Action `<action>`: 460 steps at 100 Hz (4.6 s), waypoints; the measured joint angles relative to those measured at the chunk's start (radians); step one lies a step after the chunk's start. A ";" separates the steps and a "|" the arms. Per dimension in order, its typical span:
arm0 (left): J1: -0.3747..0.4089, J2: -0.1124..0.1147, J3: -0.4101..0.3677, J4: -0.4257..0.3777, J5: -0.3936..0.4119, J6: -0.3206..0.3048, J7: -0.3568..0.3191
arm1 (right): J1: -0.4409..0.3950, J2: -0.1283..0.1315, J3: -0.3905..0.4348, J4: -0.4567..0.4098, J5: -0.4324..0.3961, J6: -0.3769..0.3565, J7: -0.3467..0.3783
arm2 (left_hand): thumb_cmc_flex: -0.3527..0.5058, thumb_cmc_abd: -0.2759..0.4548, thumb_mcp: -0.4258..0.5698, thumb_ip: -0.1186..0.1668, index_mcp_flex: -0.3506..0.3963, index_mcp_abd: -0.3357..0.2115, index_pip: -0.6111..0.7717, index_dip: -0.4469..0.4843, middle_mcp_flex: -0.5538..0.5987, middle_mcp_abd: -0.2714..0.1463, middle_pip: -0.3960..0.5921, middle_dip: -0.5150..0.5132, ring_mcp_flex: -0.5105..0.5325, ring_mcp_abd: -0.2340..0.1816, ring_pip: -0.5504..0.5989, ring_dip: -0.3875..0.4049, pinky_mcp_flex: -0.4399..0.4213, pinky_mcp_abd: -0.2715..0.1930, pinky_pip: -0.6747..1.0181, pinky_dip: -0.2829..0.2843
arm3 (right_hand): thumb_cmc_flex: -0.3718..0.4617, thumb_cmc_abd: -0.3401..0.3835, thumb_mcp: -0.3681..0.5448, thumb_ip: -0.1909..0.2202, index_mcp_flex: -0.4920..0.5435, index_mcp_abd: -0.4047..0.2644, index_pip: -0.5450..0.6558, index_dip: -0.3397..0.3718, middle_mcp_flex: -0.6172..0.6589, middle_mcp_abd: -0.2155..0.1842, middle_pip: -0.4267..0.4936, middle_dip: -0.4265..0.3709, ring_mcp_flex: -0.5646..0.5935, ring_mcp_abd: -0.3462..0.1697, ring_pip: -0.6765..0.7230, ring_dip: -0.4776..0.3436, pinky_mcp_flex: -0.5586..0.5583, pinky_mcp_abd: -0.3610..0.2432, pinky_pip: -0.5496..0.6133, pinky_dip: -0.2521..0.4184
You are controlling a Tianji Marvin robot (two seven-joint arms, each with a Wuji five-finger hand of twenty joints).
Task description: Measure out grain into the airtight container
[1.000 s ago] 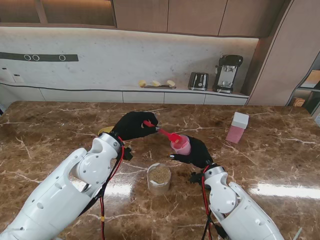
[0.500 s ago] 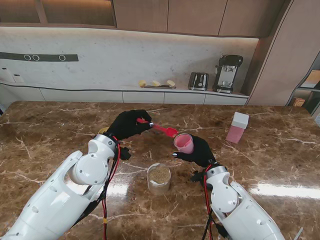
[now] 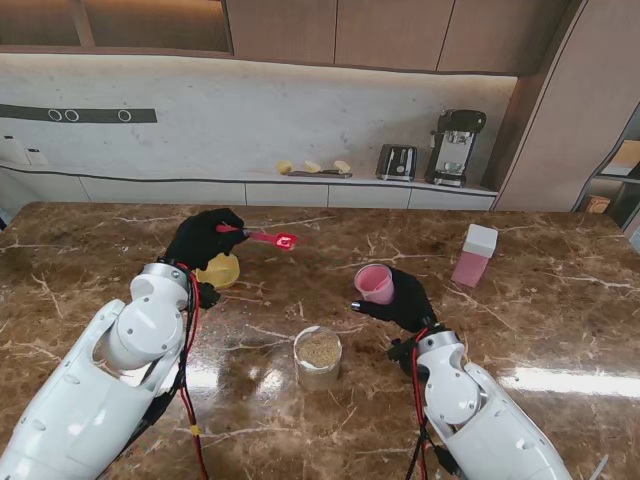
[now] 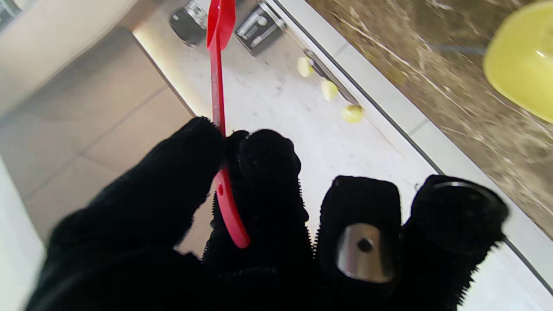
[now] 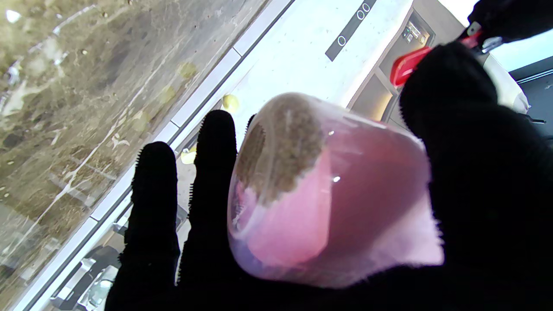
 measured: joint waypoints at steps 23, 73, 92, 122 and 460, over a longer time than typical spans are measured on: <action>-0.050 -0.002 -0.044 0.109 0.003 0.076 0.009 | 0.000 0.000 0.000 0.001 -0.003 0.002 -0.001 | 0.000 0.000 0.000 0.000 0.000 0.000 0.000 0.000 0.000 0.000 0.000 0.000 0.000 0.000 0.000 0.000 -0.003 0.000 0.000 0.000 | 0.000 0.000 0.000 0.000 0.000 0.000 0.000 0.000 0.000 0.000 0.000 0.000 0.000 0.000 0.000 0.000 0.000 0.000 0.000 0.000; -0.226 -0.005 -0.045 0.380 0.038 0.225 -0.002 | 0.010 0.000 -0.010 0.016 -0.016 0.009 -0.006 | 0.002 0.000 -0.010 0.000 0.000 0.000 0.000 0.000 0.000 0.000 0.000 0.002 0.000 0.001 0.000 0.000 -0.006 0.000 0.000 0.000 | 0.000 0.000 0.000 0.000 0.000 0.000 0.000 0.000 0.000 0.000 0.000 0.000 0.000 0.000 0.000 0.000 0.000 0.000 0.000 0.000; -0.266 0.000 -0.028 0.456 0.057 0.247 -0.021 | 0.015 0.000 -0.015 0.023 -0.017 0.016 -0.006 | 0.002 0.000 -0.011 0.000 0.000 0.000 0.000 0.000 0.000 0.000 0.000 0.002 0.000 0.001 0.000 0.000 -0.006 0.000 0.000 0.000 | 0.000 0.000 0.000 0.000 0.000 0.000 0.000 0.000 0.000 0.000 0.000 0.000 0.000 0.000 0.000 0.000 0.000 0.000 0.000 0.000; -0.299 0.003 0.003 0.530 0.068 0.269 -0.026 | 0.023 0.000 -0.025 0.033 -0.017 0.020 -0.005 | 0.002 0.000 -0.014 0.000 0.000 0.000 0.000 0.000 -0.001 0.000 0.000 0.002 0.000 0.001 0.000 0.000 -0.006 0.000 0.000 0.000 | 0.000 0.000 0.000 0.000 0.000 0.000 0.000 0.000 0.000 0.000 0.000 0.000 0.000 0.000 0.000 0.000 0.000 0.000 0.000 0.000; -0.044 0.086 -0.087 0.064 0.191 0.008 -0.250 | 0.020 -0.006 -0.001 0.049 -0.015 -0.035 -0.027 | -0.165 0.207 -0.593 0.164 -0.210 0.064 -0.724 -0.766 -0.639 0.151 -0.765 -0.732 -0.694 -0.009 -1.474 -0.541 -0.806 -0.144 -0.676 -0.078 | 0.000 0.000 0.000 0.000 0.000 0.000 0.000 0.000 0.000 0.000 0.000 0.000 0.000 0.000 0.000 0.000 0.000 0.000 0.000 0.000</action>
